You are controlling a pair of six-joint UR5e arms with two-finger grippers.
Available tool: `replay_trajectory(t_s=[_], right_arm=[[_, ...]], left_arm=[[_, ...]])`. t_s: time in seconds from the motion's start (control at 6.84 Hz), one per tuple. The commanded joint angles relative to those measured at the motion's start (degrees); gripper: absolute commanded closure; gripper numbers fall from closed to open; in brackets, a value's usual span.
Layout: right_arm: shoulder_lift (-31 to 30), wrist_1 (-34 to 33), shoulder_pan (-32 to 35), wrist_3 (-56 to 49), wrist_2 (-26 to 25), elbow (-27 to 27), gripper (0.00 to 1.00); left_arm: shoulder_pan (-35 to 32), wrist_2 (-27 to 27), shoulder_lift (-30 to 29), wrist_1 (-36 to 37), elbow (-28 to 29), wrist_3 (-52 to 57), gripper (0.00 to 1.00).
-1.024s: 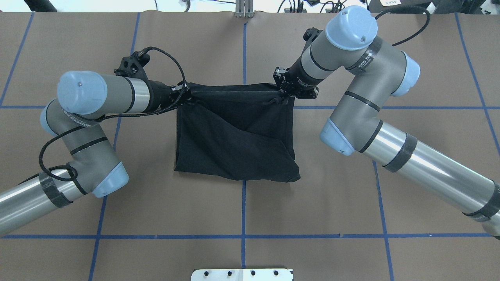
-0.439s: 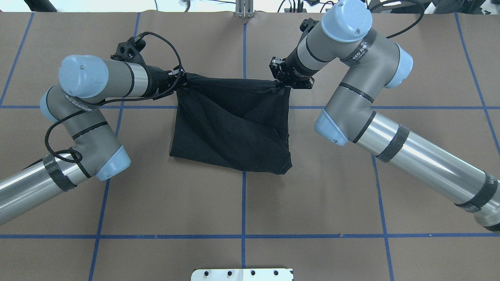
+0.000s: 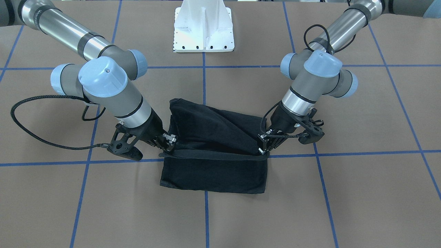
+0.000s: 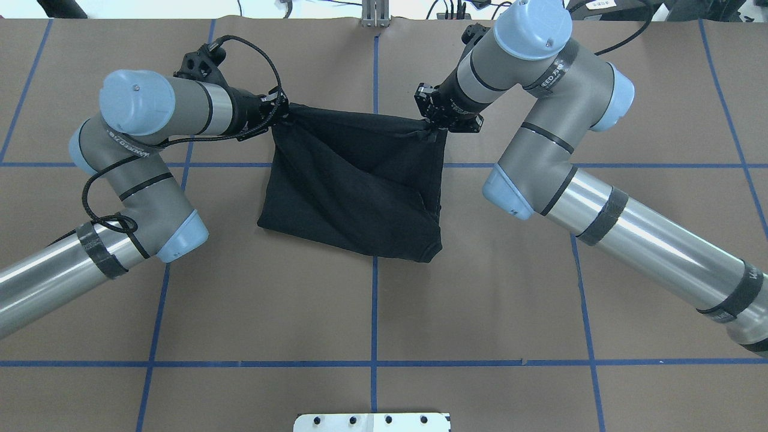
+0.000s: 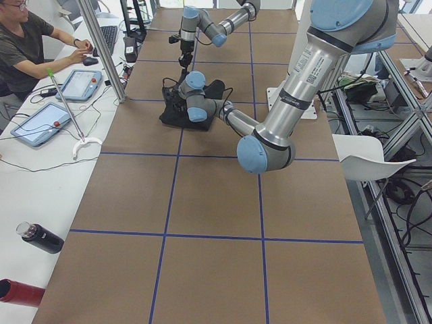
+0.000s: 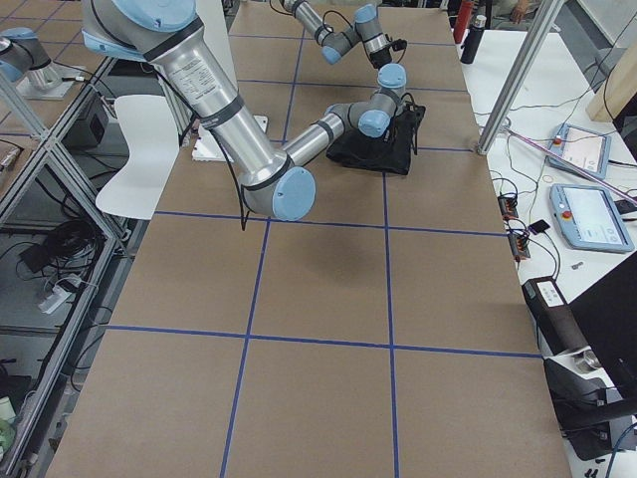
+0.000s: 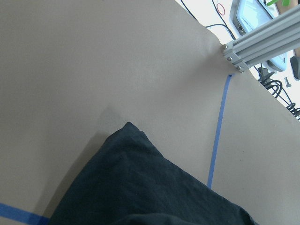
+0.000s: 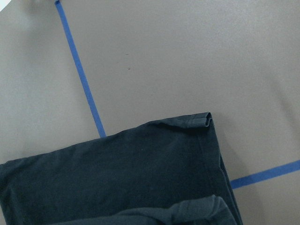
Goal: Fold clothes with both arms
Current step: 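Lower the held corners with both grippers onto the far edge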
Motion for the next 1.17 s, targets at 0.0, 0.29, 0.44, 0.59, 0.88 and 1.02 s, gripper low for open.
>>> replay_trajectory(t_s=[0.0,0.29,0.44,0.59,0.88,1.02], right_arm=[[0.6,0.0,0.7,0.1,0.0,-0.3,1.0],[1.0,-0.1,1.7,0.1,0.1,-0.5,1.0],[1.0,-0.1,1.8,0.1,0.1,-0.8,1.0],[1.0,0.0,1.7,0.1,0.1,-1.5,1.0],[1.1,0.2,1.6,0.1,0.1,-2.5,0.95],[1.1,0.4,1.6,0.2,0.2,-2.7,0.09]], left_arm=[[-0.6,0.1,-2.3,0.0,1.8,-0.3,1.0],[-1.5,0.1,-3.2,0.2,2.4,-0.3,1.0],[-1.9,0.1,-3.3,0.1,2.9,-0.2,1.0],[-1.9,0.1,-4.5,0.0,4.4,-0.3,1.0],[-1.9,0.2,-4.9,-0.1,5.3,-2.1,1.0],[-1.9,0.2,-5.5,0.0,5.7,-3.4,0.3]])
